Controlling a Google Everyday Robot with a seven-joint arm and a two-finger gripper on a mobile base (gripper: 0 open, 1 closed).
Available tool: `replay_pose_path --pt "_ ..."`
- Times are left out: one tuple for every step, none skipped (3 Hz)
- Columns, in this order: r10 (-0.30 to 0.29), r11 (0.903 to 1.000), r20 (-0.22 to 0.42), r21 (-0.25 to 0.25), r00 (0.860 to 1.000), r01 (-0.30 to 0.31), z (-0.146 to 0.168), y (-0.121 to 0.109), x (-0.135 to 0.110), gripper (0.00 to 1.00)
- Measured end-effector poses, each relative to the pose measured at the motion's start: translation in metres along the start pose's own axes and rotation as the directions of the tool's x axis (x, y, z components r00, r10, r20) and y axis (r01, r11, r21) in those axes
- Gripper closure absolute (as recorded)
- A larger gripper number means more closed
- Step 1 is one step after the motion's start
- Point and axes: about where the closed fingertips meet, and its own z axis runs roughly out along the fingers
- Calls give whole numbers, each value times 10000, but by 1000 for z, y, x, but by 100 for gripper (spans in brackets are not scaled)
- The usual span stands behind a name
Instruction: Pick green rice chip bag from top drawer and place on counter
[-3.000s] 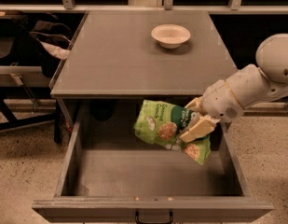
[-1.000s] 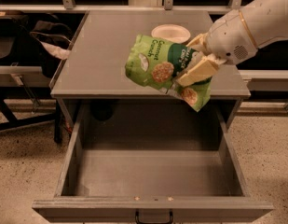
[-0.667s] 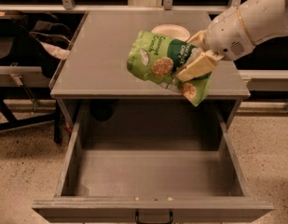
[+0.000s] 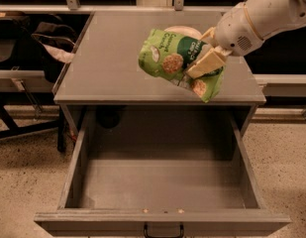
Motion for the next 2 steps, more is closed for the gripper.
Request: replay_pose_path --pt "497 9974 -460 537 9977 -472 4 -23 3 100" --pt "409 9977 -459 551 9981 -383 7 -27 0 100"
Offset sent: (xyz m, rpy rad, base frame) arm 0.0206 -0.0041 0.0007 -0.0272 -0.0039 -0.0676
